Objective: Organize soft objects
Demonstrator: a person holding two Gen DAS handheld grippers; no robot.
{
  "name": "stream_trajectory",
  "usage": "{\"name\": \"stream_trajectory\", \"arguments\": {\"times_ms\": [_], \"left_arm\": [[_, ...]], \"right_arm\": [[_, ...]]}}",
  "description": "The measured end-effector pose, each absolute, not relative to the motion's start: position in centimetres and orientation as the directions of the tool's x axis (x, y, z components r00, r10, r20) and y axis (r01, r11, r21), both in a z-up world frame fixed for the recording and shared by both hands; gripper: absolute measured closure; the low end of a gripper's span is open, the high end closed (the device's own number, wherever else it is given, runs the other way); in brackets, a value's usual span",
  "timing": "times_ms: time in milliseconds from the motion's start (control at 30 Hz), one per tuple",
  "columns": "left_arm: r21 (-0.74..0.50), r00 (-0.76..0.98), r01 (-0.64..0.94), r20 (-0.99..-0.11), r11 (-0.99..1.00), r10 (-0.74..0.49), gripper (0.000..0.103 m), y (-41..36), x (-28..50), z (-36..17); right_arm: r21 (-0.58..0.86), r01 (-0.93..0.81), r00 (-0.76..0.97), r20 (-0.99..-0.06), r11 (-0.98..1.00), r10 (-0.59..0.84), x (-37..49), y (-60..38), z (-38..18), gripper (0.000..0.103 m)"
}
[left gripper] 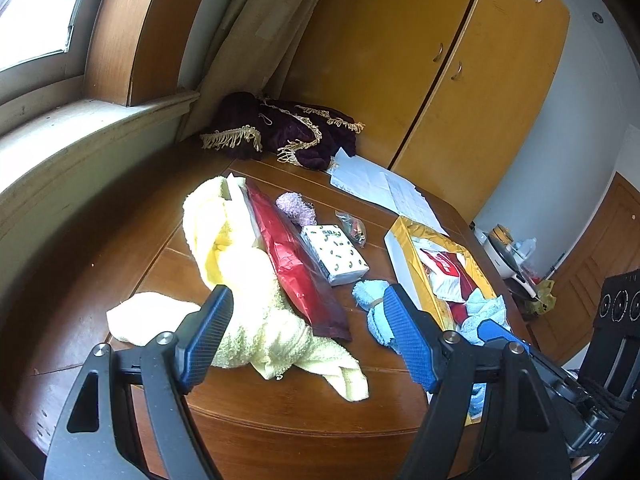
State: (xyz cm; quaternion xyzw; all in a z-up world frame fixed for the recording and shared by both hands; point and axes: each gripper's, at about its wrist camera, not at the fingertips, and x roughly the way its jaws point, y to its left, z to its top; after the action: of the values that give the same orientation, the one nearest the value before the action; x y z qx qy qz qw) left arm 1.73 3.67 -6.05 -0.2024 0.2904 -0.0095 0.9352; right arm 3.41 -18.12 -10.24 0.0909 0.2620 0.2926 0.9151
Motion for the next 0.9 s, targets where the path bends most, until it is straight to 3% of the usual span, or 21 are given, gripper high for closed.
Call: {"name": "stream_trajectory", "arguments": {"times_ms": [900], "left_arm": [[-0.391, 0.837, -0.044, -0.516, 0.919, -0.18, 0.026, 2.86, 1.18, -6.04]], "right_arm": [[0.356, -0.474, 0.691, -0.416, 0.805, 0.591, 3.53, -19.1, -10.67, 0.006]]}}
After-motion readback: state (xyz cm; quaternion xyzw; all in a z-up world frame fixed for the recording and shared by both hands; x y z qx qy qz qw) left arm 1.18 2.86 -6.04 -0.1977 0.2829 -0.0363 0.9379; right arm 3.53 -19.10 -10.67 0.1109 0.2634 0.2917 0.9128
